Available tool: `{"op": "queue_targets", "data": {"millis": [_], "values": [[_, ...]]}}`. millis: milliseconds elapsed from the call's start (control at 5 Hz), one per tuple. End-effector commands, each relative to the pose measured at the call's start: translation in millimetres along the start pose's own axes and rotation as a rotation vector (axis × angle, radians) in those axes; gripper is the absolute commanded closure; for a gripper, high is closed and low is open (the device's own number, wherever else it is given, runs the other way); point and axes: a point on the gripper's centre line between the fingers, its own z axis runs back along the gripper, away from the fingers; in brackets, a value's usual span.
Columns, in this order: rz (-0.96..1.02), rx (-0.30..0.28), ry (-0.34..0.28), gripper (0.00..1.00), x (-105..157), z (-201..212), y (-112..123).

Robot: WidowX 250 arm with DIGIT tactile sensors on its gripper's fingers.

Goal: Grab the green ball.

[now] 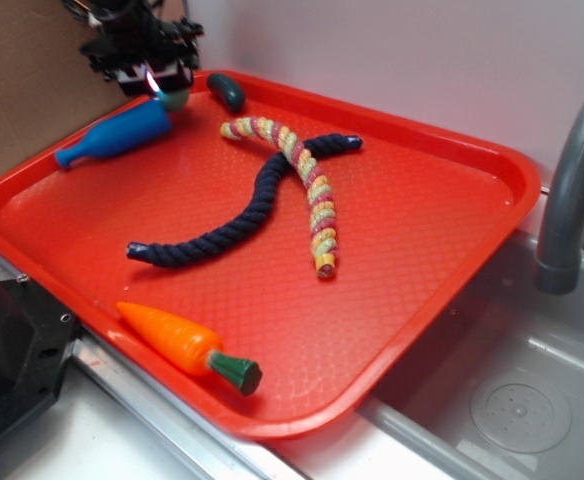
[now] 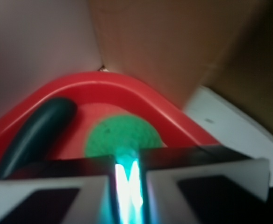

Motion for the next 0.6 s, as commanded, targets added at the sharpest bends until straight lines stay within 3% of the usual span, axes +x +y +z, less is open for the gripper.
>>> {"op": "queue_targets", "data": {"millis": [0,200,400], "values": [[-0.065,-0.144,-0.093,1.0,-12.9,104.4,11.6],[-0.087,-0.168,-0.034,1.0,-17.5,114.4,13.3],[-0.175,-0.133,0.191,1.0,-36.9,154.1,-0.7]]}}
